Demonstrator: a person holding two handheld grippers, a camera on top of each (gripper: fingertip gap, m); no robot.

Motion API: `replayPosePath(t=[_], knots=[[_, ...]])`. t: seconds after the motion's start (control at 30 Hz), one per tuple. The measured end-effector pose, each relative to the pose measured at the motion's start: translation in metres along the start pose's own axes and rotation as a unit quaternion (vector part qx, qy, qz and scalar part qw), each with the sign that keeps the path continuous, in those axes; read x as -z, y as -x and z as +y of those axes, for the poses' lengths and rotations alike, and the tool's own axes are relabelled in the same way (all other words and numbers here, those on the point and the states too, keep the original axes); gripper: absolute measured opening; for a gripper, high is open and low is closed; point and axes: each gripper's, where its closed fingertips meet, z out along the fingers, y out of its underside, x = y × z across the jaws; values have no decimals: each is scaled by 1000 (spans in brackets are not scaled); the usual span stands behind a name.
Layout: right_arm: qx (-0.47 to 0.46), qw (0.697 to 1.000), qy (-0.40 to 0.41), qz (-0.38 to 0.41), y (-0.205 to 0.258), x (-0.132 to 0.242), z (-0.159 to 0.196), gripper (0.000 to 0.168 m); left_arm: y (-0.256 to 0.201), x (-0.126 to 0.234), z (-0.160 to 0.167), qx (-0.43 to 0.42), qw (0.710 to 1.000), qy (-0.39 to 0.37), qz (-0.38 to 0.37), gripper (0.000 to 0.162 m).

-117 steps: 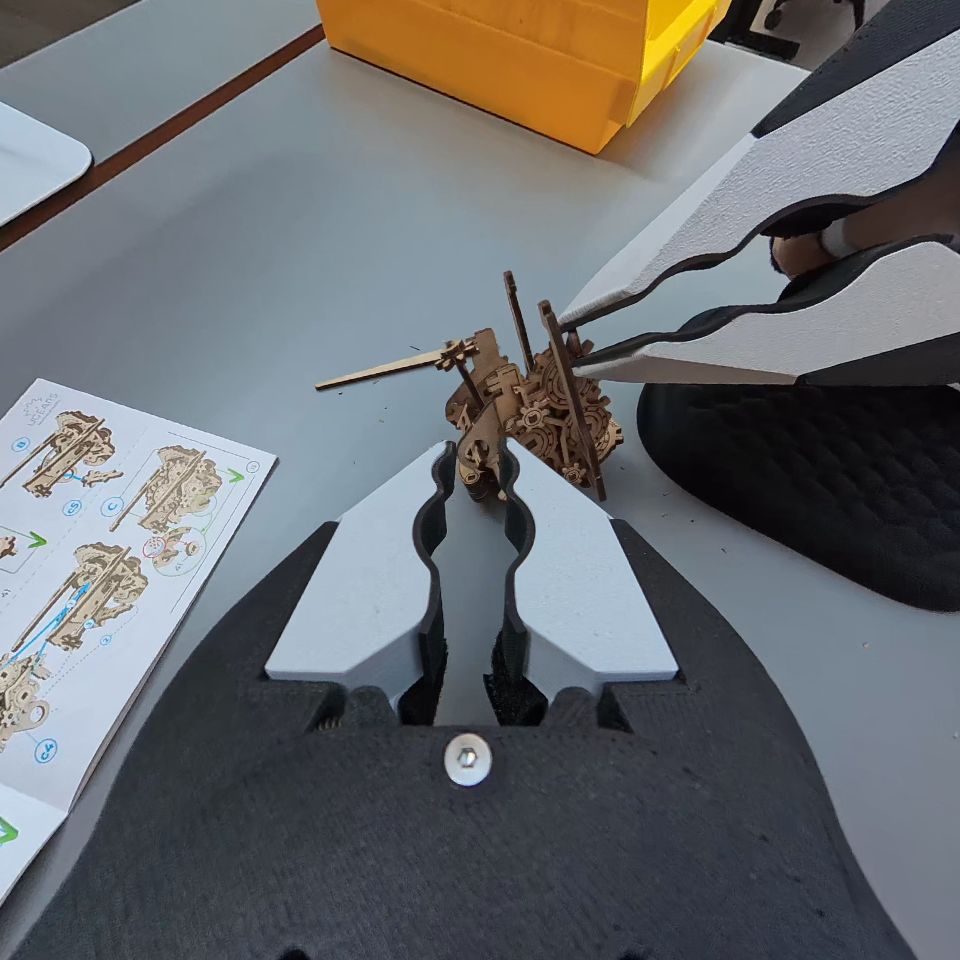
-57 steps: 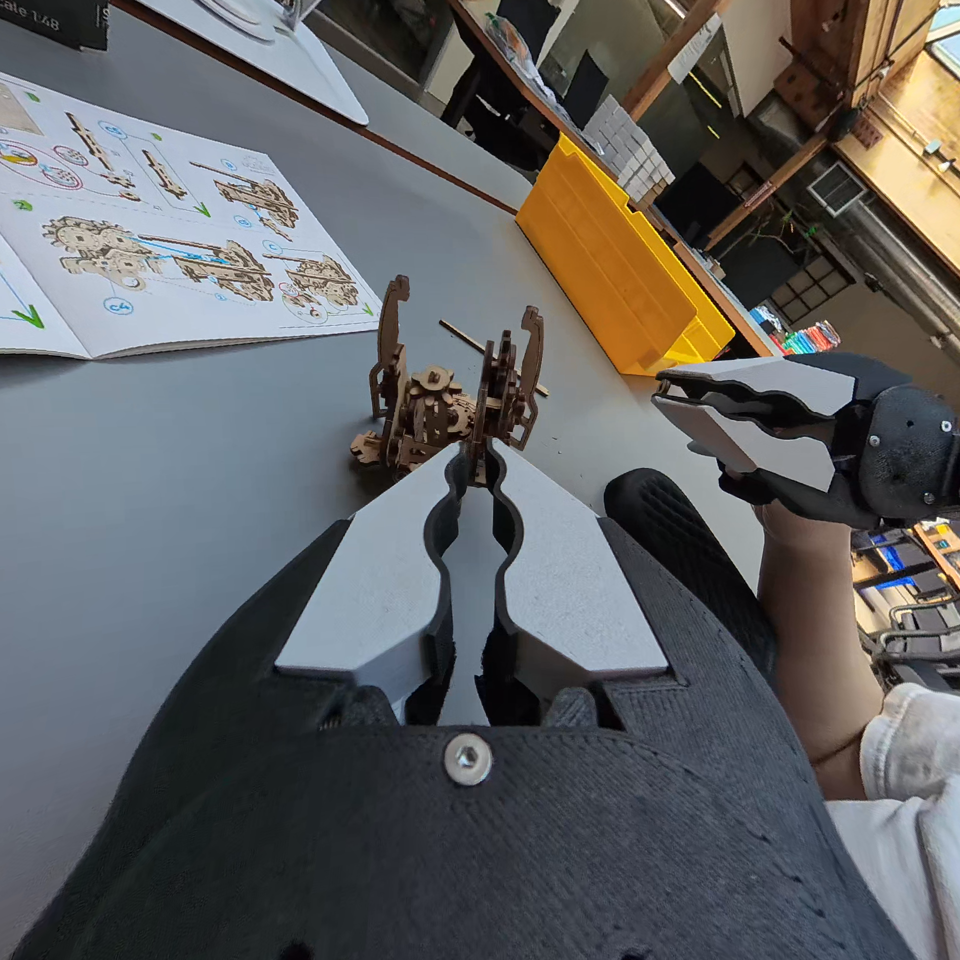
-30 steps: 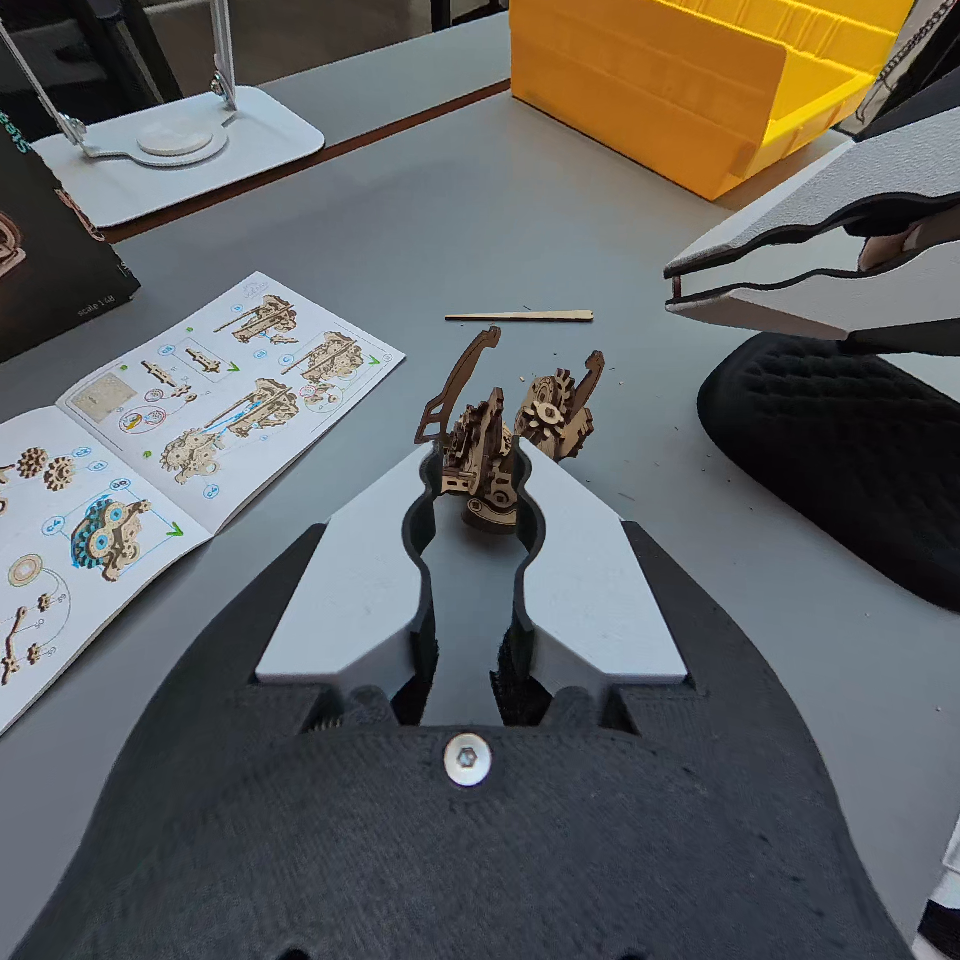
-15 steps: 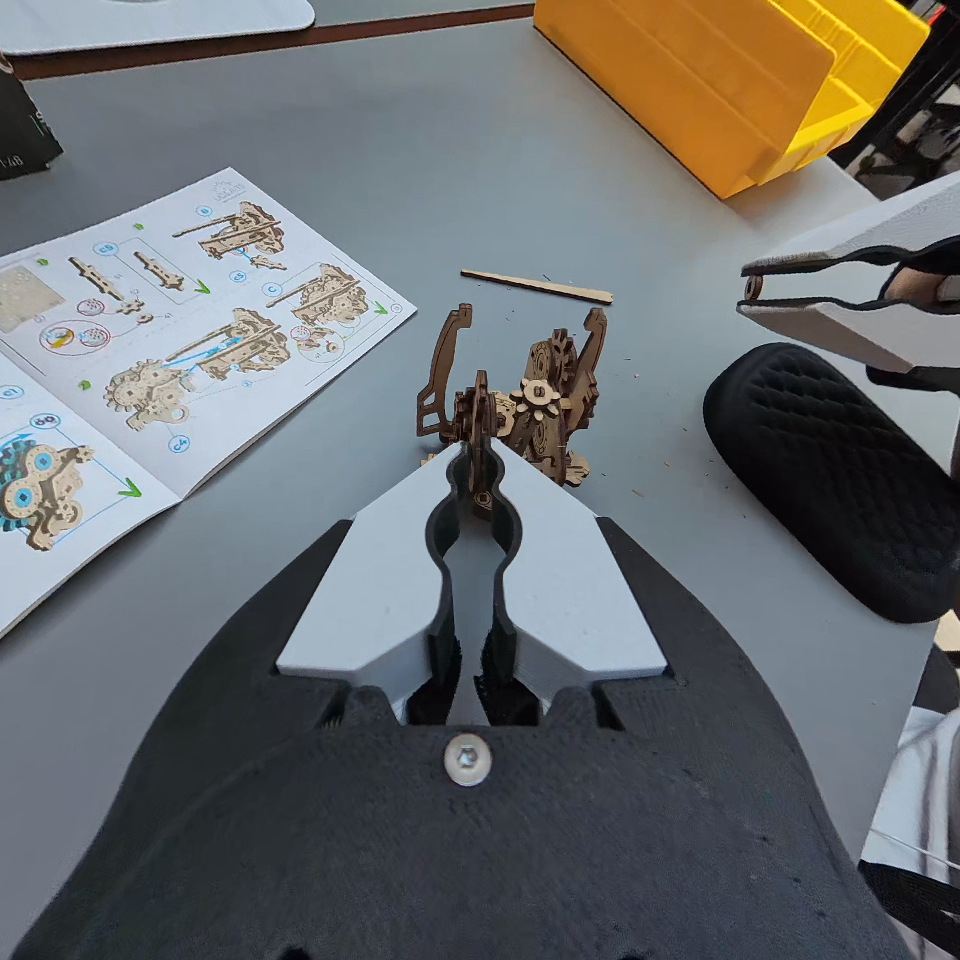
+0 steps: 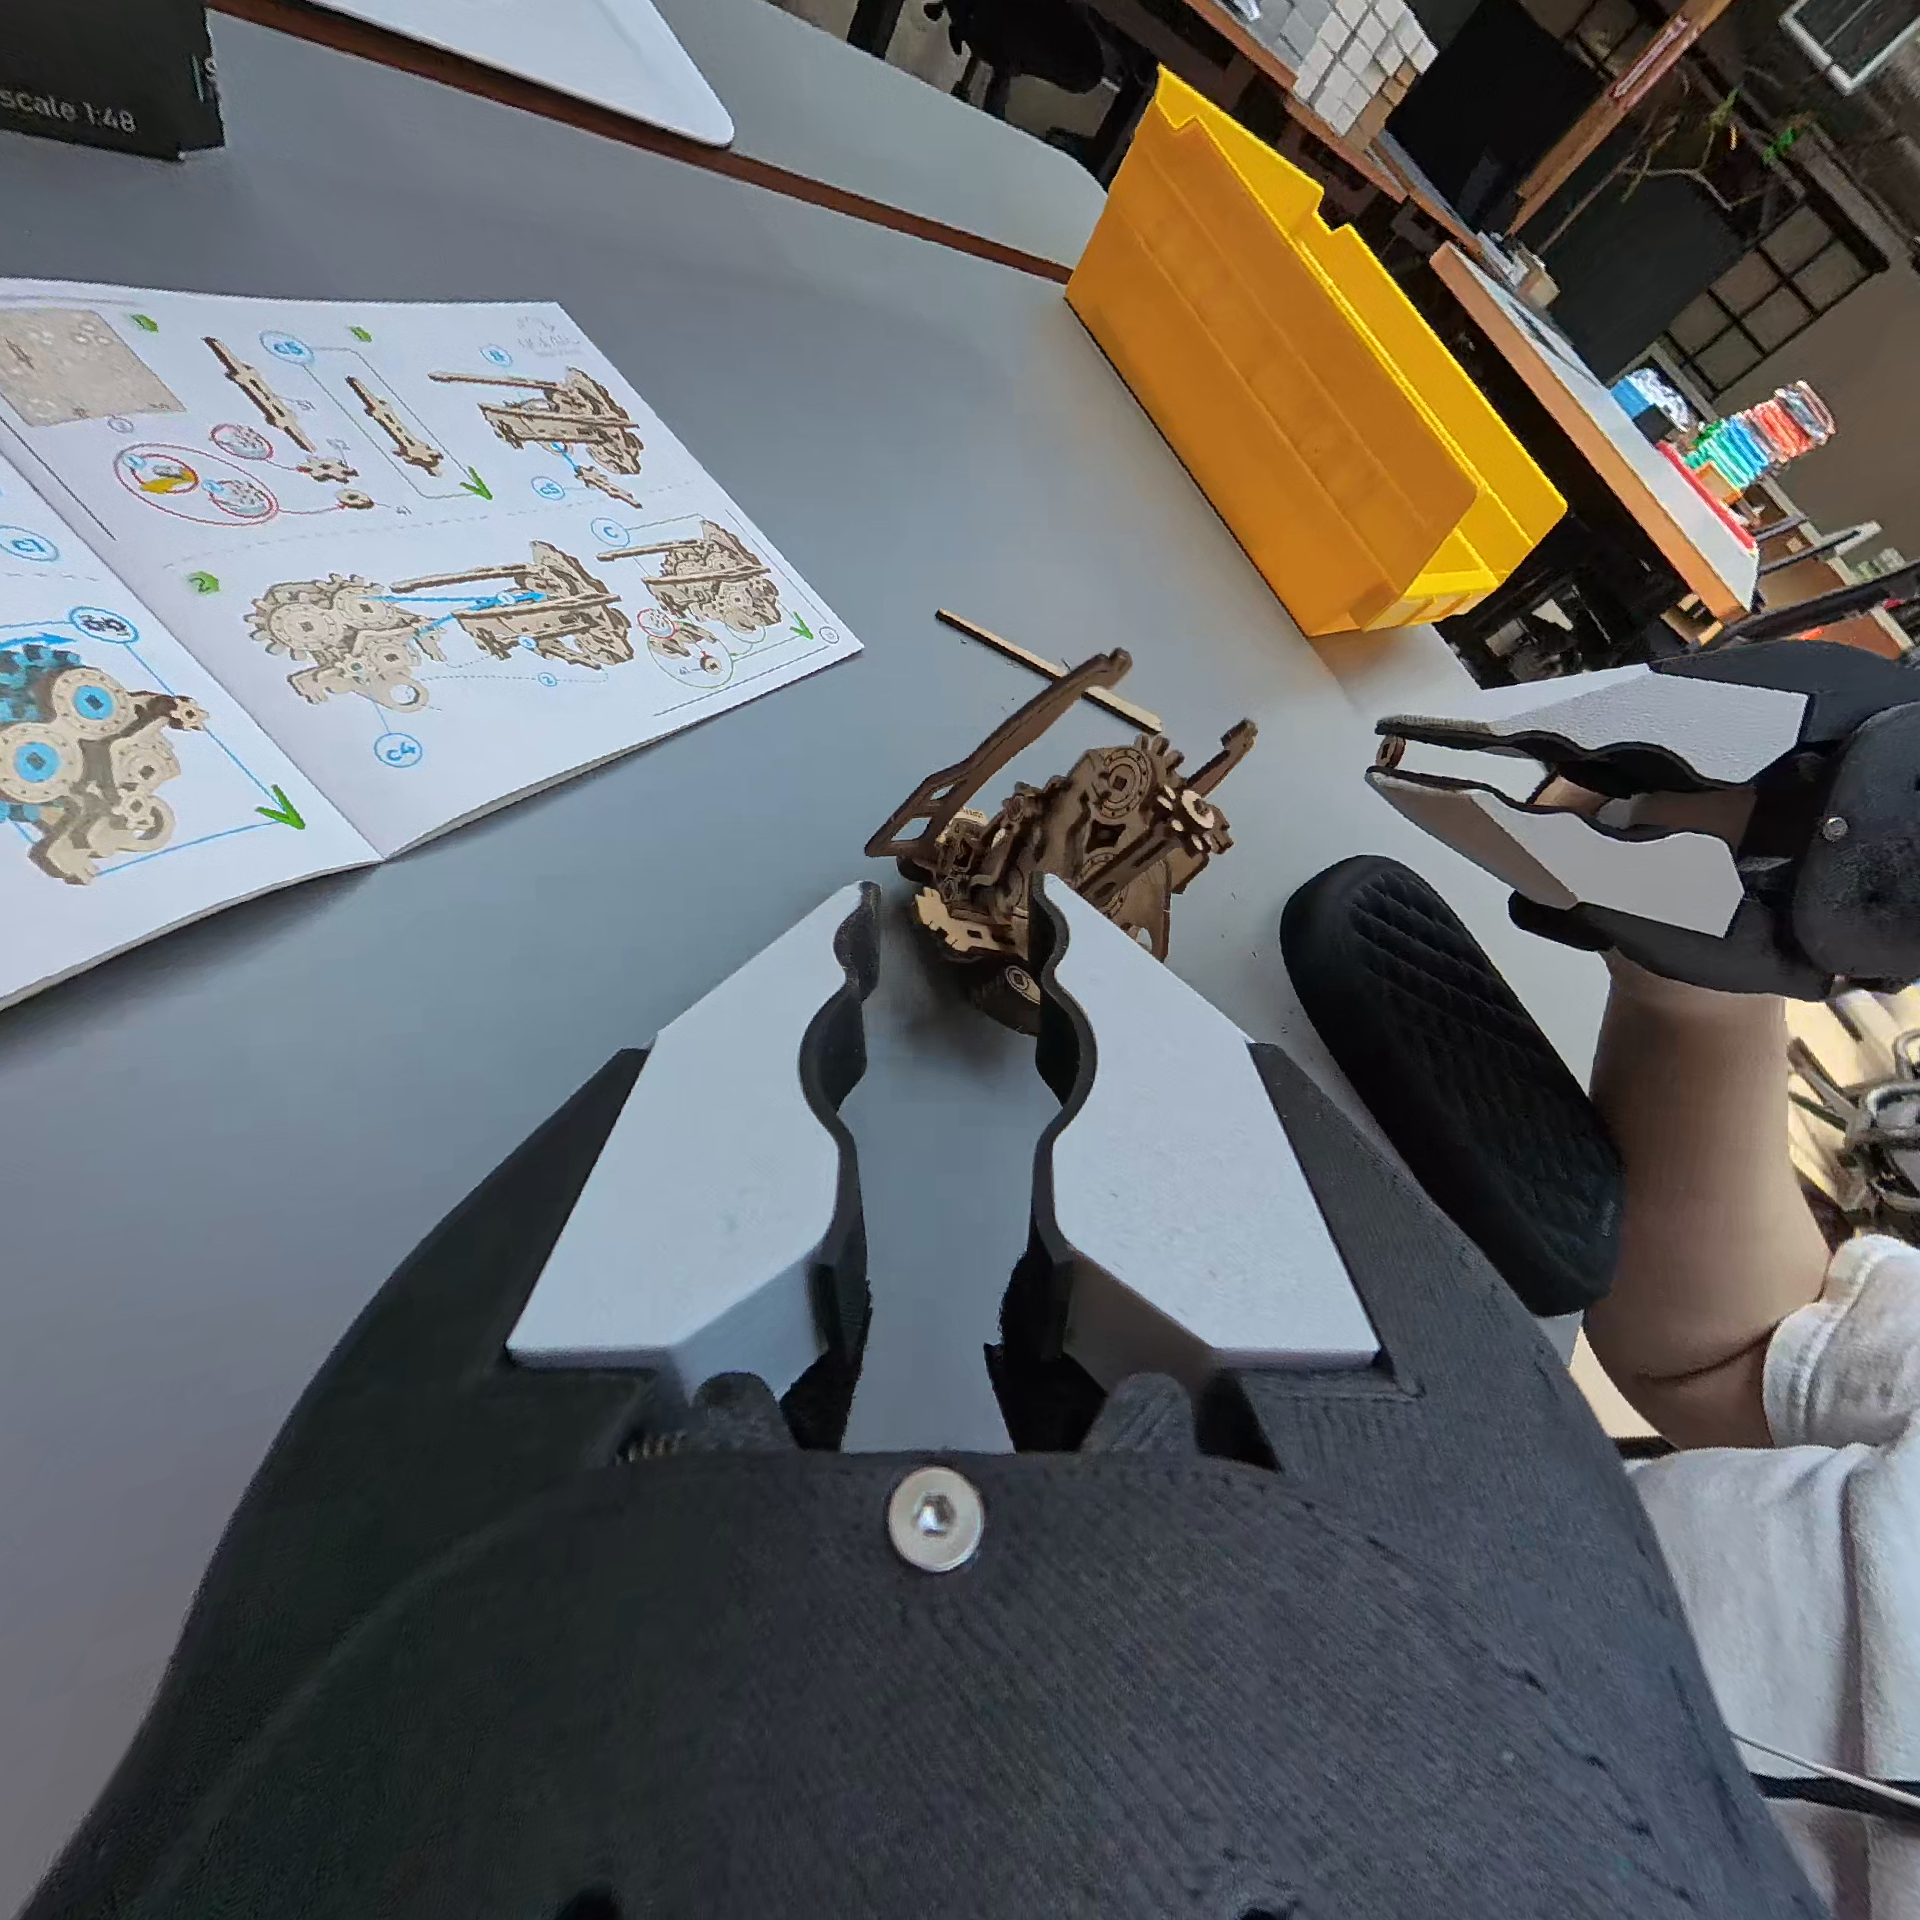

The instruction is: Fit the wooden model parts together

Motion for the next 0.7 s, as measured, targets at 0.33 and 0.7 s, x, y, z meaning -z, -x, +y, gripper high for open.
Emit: replayPosePath(t=[0.33,0.7], knots=[[0,1000,-2,5,-2,2,-1,8,-64,0,20,-270,956,15,-114,20],[0,1000,-5,9,-4,4,-2,8,-53,-40,30,-301,940,42,-155,13]])
